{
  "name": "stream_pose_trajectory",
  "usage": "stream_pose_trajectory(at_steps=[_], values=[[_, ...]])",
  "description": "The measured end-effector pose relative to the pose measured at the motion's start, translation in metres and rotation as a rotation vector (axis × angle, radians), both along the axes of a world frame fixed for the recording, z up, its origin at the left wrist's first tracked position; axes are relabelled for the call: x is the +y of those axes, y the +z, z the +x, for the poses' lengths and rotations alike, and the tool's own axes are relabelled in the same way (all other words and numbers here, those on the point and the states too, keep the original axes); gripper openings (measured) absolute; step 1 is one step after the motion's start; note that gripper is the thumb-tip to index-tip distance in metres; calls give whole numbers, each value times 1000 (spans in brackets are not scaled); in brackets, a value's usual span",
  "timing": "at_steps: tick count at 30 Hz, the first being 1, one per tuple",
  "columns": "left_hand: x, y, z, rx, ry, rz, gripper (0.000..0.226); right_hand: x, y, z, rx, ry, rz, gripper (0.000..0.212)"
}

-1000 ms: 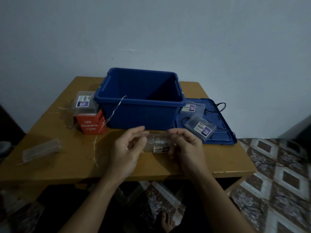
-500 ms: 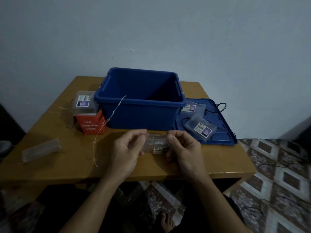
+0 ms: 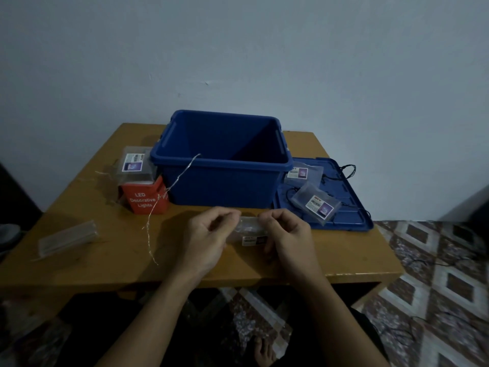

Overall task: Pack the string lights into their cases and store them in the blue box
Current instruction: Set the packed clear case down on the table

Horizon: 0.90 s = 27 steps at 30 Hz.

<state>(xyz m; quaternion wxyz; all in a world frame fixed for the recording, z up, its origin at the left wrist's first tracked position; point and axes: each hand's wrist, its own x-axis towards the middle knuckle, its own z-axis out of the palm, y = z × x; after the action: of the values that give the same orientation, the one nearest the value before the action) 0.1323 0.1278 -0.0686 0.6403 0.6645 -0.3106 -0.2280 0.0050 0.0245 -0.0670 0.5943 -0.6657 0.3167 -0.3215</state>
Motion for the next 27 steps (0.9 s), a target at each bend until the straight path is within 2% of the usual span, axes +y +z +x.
stream_pose_trajectory(at_steps=[5,16,21,27], values=[[0,-2,4,33,12,35,15,-4,1,-2,0,51,55,20],[-1,3,11,195,-16,111,19,2,-3,0,-34,1,49,21],[3,5,15,265,-13,62,16,0,-6,0,-61,-42,100,12],[2,-3,8,152,93,16,10,3,-8,6,-66,-146,7,9]])
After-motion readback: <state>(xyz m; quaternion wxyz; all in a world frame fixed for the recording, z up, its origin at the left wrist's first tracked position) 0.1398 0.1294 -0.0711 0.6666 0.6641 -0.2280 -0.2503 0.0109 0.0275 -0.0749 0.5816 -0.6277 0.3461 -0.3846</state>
